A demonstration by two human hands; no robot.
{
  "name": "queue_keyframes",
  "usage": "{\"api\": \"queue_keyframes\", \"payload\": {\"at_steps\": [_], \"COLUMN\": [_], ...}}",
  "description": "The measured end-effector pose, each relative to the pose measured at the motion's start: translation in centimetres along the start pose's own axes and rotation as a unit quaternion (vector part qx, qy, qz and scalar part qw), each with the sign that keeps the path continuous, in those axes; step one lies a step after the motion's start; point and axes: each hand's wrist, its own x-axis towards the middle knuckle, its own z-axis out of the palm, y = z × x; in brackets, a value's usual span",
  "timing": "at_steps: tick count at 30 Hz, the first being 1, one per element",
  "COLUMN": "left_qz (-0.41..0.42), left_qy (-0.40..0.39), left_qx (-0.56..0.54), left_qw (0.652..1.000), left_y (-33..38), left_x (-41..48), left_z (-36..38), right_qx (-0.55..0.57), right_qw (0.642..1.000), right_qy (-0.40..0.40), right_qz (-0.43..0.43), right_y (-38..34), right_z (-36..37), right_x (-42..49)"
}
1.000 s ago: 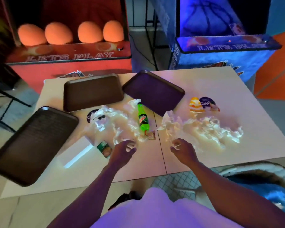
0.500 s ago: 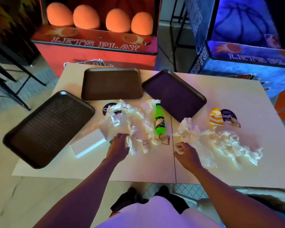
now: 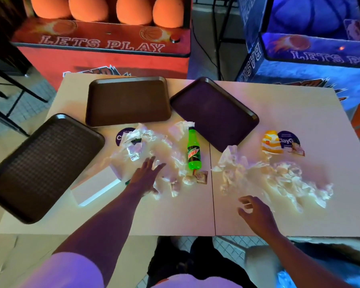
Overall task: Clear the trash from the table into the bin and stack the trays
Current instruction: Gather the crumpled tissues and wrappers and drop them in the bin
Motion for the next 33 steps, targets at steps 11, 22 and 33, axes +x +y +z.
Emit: {"api": "queue_keyframes", "payload": {"at_steps": [11,22,33], "left_qz": [0.010,0.039,0.114], "left_qy": [0.038,0.108,0.152], "left_qx": [-0.044,-0.070,-0.109], "left_qw": [0.998,0.991,0.976], "left_y": [0.6,-0.7,-2.5], "left_x": [0.0,-2.9,-4.9], "left_z": [0.6,-0.9,-1.7], "right_qx": [0.010,0.035,0.064], "right_qw": [1.000,0.999,0.997], "right_qy": [0.000,0.018,0.036], "right_qz": [0.027,0.013,0.027], "right_y": [0.4,-5.2,-9.1], "right_z": [-0.5,0.4,3.4], "right_x": [-0.1,-0.3,-3.9]}}
